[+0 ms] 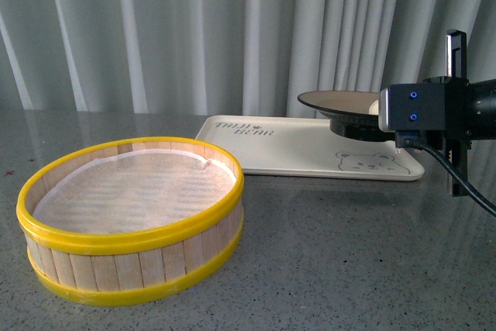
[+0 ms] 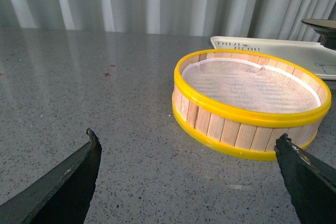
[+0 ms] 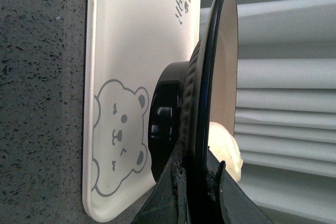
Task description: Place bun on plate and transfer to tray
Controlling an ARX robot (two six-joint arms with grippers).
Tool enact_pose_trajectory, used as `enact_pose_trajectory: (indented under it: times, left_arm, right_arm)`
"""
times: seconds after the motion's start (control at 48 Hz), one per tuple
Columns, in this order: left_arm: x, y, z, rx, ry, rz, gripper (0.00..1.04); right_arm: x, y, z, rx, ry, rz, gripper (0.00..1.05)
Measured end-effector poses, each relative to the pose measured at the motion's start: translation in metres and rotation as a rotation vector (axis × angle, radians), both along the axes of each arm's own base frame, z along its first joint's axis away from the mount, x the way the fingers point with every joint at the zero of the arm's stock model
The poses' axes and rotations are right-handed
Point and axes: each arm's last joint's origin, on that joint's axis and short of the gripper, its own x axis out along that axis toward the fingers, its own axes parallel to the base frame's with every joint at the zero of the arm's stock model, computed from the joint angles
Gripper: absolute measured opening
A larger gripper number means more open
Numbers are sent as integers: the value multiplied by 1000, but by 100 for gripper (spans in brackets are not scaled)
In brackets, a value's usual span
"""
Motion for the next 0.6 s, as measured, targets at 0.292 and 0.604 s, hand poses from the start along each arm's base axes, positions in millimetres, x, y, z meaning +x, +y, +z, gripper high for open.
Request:
enact_pose_trajectory:
  times: [0.292,0.604]
  left_arm:
    - [0,0,0,0,0,0,98]
    - [0,0,0,0,0,0,98]
  right_arm:
    - [21,0,-11,3,33,-3,3]
    - [40,15,-24,49,107,11,3]
